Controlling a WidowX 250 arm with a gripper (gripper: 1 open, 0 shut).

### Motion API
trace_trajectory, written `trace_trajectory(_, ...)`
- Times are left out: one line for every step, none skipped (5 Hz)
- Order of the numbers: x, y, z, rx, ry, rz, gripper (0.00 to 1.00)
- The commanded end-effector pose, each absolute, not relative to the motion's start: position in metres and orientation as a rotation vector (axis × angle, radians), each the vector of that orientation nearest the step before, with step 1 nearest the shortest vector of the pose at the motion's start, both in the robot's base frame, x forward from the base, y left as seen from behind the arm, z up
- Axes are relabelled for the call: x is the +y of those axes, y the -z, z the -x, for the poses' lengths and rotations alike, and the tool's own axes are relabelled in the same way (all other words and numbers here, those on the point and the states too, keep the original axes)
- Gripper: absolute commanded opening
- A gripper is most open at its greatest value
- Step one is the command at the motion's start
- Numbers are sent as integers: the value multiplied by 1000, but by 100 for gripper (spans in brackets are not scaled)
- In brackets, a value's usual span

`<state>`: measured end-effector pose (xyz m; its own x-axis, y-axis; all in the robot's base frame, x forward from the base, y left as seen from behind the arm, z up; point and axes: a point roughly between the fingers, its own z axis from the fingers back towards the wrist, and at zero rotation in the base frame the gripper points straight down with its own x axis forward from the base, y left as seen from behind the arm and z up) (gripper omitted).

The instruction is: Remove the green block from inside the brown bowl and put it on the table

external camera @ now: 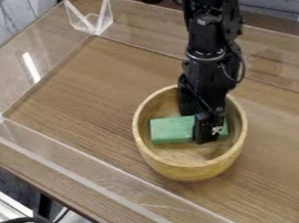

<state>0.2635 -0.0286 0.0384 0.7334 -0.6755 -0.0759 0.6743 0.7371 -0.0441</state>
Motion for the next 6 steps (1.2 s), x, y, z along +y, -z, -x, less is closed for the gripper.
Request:
trace_trajectory(-27,-60,-272,6,743,-2,100)
trace_trajectory(-26,-64,-272,-8,747,-3,100)
trace_trajectory(-26,-65,-271,-16,752,-4,100)
trace_trajectory(-25,-57,-270,-7,754,10,100)
trace_trajectory(-23,-49,-268,1,755,23,100)
trace_trajectory(-22,-44,-268,11,755,34,100)
